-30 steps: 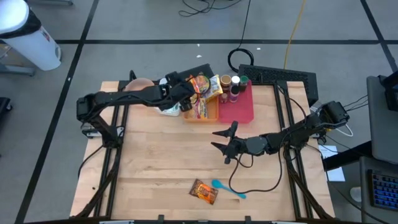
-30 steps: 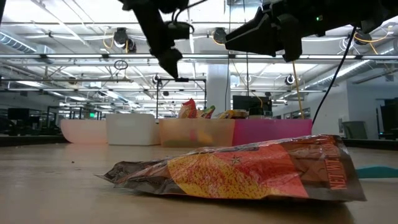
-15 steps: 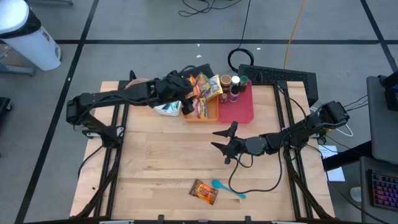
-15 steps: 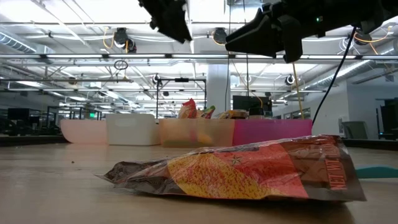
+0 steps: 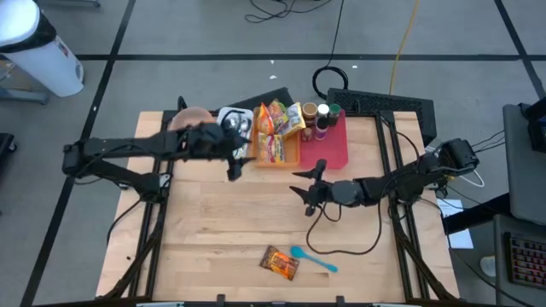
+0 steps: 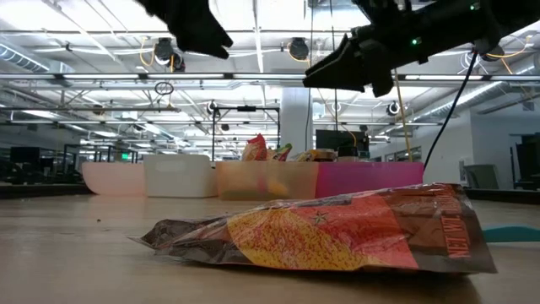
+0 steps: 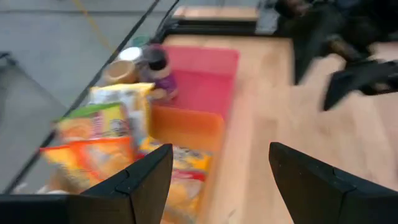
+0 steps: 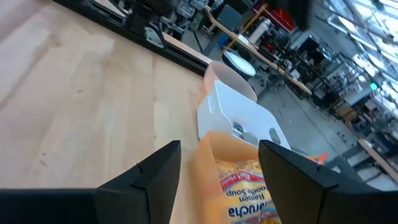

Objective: Pick & Place Food Item
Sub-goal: Put the orange seasoning pack into the red bin

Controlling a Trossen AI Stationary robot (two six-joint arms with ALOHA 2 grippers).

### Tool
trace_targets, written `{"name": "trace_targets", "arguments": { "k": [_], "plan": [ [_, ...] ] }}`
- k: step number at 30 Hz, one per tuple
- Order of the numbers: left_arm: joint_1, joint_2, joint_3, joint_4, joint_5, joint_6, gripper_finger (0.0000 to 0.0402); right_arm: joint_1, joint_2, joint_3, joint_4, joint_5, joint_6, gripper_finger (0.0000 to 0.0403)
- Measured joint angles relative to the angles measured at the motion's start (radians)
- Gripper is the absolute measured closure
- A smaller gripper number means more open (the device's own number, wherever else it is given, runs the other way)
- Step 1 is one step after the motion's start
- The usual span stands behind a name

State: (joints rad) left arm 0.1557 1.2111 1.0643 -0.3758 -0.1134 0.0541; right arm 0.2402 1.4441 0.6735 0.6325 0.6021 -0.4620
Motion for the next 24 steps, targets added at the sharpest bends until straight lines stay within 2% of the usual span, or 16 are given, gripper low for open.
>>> {"name": "trace_targets", "arguments": {
  "k": [7,11,17,24],
  "plan": [
    [-0.093,-0.08,-0.443,0.498,0.038,-0.106,0.0128,-0.054,0.0,0.0,-0.002,-0.004,0.041,0.0193],
    [-0.146,-0.076,-0.601,0.773,0.036,-0.139,0.0128,-0.084,0.0,0.0,0.005,-0.005,0.023,0.0193],
    [-0.187,-0.072,-0.697,1.034,0.034,-0.108,0.0128,-0.123,0.0,0.0,0.021,-0.004,-0.021,0.0193],
    [-0.189,-0.072,-0.701,1.051,0.007,-0.03,0.0128,-0.136,0.0,0.0,0.021,-0.001,-0.022,0.0193]
  ]
}}
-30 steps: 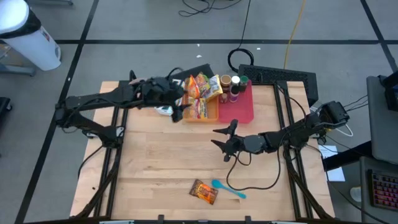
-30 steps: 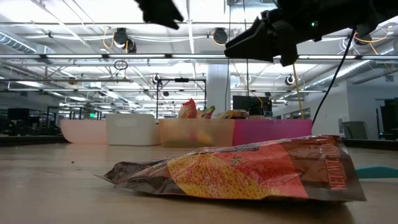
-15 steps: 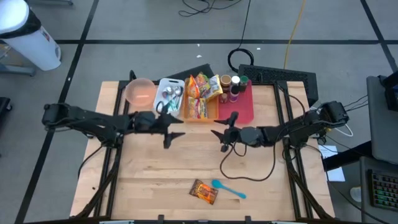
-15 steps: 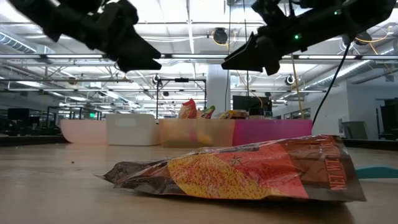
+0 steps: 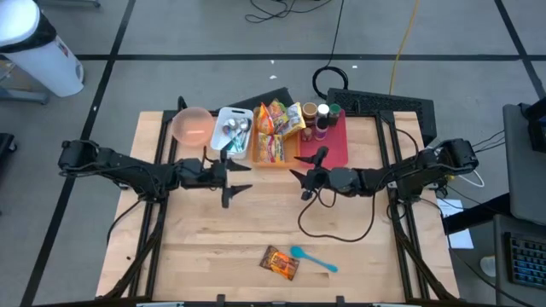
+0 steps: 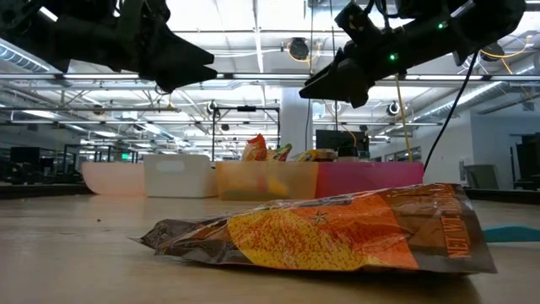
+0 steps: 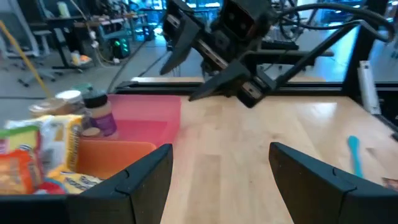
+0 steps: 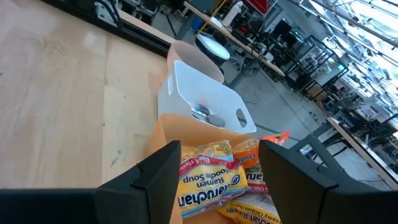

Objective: Pick & Place Food Item
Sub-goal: Put the orange seasoning pack into the red bin

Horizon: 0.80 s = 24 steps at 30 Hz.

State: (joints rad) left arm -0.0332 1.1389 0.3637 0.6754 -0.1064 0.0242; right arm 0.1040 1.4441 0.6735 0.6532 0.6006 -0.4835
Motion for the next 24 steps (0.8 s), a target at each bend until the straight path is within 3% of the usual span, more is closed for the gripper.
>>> {"name": "trace_targets", "arguments": {
  "k": [9,13,18,24],
  "plan": [
    [0.002,0.0,0.0,0.094,-0.096,0.066,0.0128,0.0,0.0,0.0,0.005,-0.003,0.0,0.0193],
    [0.001,0.0,0.0,0.082,-0.094,-0.027,0.0128,0.0,0.0,0.0,0.008,-0.003,0.0,0.0193],
    [-0.026,0.01,0.0,0.028,0.0,-0.148,0.0128,0.0,0.0,0.0,0.008,-0.003,0.0,0.0193],
    [-0.132,0.087,0.0,0.037,0.004,-0.239,0.0128,0.0,0.0,0.0,0.008,-0.003,0.0,0.0193]
  ]
}}
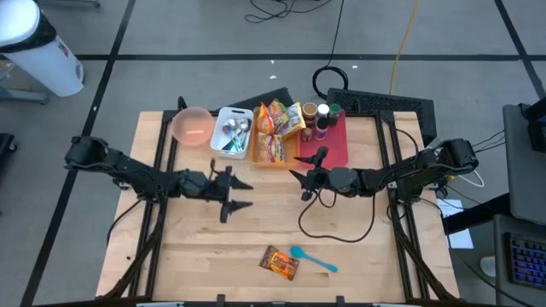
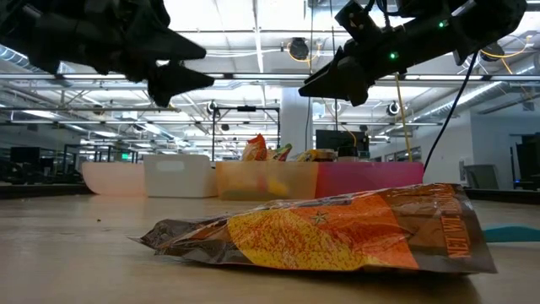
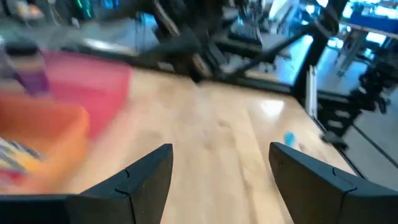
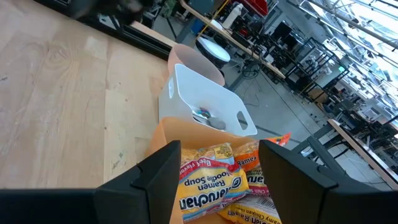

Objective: Pick & Place Food Item
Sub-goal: Put the orange seasoning pack into the red bin

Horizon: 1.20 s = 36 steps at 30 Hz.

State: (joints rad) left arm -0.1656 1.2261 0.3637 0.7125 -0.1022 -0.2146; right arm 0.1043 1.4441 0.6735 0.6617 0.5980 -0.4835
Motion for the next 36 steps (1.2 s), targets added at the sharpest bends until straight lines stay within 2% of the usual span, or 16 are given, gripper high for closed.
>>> {"name": "trace_targets", "arguments": {
  "k": [5,12,15,24,36],
  "plan": [
    [-0.122,0.111,0.0,0.072,-0.087,-0.09,0.0128,0.0,0.0,0.0,0.0,0.0,0.0,0.0193],
    [-0.311,0.308,0.002,0.332,-0.2,-0.156,0.0128,0.0,0.0,0.0,0.0,0.0,0.0,0.0193],
    [-0.387,0.376,0.018,0.389,-0.252,-0.199,0.0128,0.0,0.0,0.0,0.0,0.0,0.0,0.0193],
    [-0.568,0.514,0.133,0.399,-0.424,-0.239,0.0128,0.0,0.0,0.0,0.0,0.0,0.0,0.0193],
    [-0.629,0.581,0.245,0.346,-0.457,-0.24,0.0128,0.0,0.0,0.0,0.0,0.0,0.0,0.0193]
  ]
}}
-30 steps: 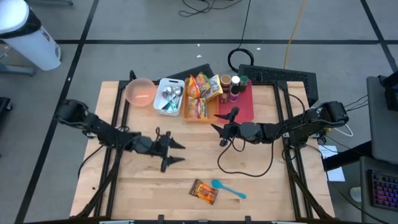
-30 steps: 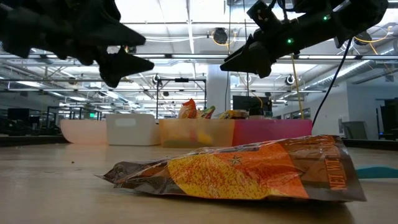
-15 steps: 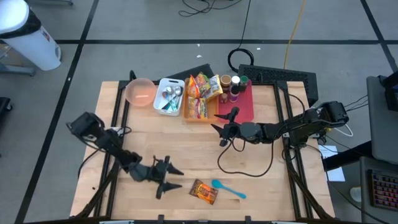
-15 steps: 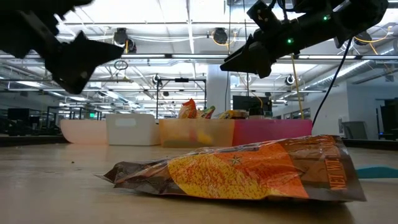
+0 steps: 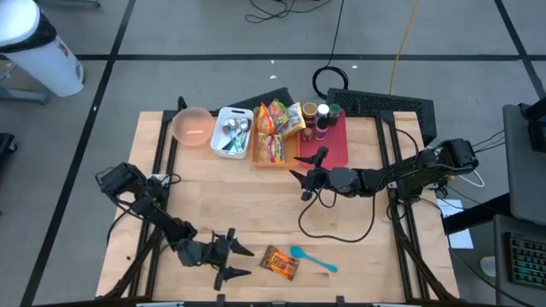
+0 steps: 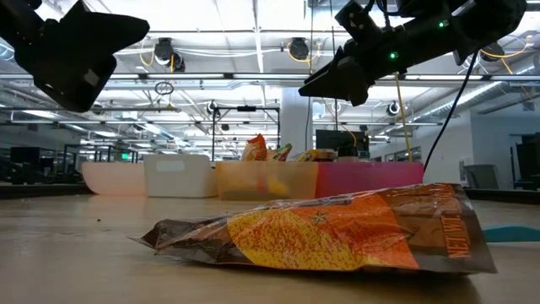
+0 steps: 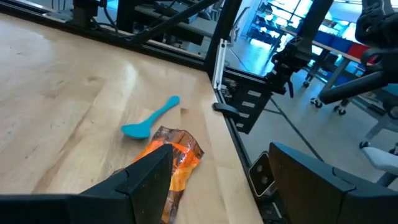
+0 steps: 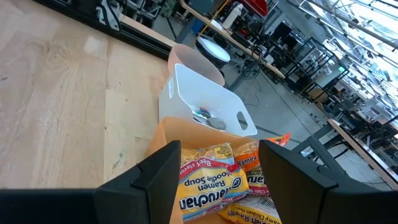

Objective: Pick & Place Food Item
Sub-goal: Put the orange seasoning pack into the red bin

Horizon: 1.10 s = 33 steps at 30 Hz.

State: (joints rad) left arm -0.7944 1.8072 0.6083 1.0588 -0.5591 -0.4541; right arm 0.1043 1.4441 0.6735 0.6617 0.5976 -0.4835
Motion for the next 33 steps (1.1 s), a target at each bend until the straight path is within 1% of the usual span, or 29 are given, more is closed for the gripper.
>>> {"name": "trace_targets", "arguments": {
  "k": [9,16,28,33],
  "plan": [
    [0.002,0.0,0.01,-0.019,-0.001,0.015,0.0128,0.0,0.0,0.0,0.0,0.0,0.0,0.0193],
    [0.028,0.001,0.01,-0.042,-0.001,0.041,0.0128,0.0,0.0,0.0,0.0,0.0,0.0,0.0193],
    [0.127,0.002,0.01,-0.064,0.006,0.1,0.0128,0.0,0.0,0.0,0.0,0.0,0.0,0.0193],
    [0.185,0.002,0.01,-0.063,0.011,0.182,0.0128,0.0,0.0,0.0,0.0,0.0,0.0,0.0193]
  ]
}}
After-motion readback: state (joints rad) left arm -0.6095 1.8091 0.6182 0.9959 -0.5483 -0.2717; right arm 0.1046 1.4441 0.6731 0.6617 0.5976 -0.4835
